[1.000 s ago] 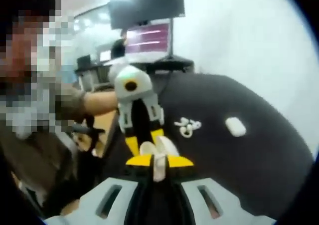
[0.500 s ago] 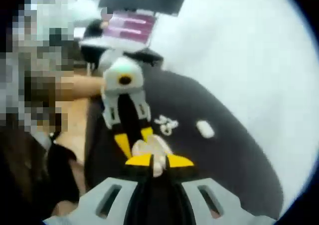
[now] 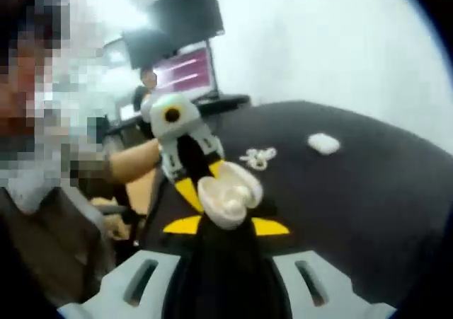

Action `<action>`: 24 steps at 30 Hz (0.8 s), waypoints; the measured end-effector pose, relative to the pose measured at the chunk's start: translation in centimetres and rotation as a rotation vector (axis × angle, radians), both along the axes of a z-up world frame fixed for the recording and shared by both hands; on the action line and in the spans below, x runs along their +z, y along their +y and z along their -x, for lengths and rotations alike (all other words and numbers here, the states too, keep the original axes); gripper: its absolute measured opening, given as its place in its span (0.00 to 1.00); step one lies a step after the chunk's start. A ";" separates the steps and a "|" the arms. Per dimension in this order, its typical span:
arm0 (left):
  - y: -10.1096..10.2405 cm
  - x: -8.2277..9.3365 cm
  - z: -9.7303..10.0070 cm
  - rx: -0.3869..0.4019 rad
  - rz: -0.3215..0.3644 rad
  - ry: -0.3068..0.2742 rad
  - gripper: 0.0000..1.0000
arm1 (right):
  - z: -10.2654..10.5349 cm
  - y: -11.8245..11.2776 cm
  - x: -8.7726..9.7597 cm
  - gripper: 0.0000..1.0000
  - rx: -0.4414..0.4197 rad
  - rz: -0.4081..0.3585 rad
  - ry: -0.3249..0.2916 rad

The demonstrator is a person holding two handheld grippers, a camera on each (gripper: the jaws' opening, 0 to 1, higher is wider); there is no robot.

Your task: Pick up three earphones and place each one into its charging case using tactile feedback, ensure that each earphone is properly inserted and securely positioned inside the case.

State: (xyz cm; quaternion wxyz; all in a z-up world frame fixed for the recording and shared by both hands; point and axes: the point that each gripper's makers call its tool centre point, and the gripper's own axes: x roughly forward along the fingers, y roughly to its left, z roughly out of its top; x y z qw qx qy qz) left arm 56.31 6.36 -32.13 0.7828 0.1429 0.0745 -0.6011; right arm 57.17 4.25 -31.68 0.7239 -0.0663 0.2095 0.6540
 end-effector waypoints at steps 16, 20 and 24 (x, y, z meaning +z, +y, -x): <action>0.0 0.8 0.2 0.002 0.079 0.147 0.20 | 1.0 1.2 -0.4 0.21 0.112 0.103 -0.255; -0.1 0.5 0.0 0.014 0.068 0.194 0.22 | 1.3 1.1 0.0 0.21 0.147 0.130 -0.238; -0.2 0.3 -0.2 0.022 0.060 0.211 0.20 | 1.1 0.9 -0.5 0.20 0.139 0.154 -0.172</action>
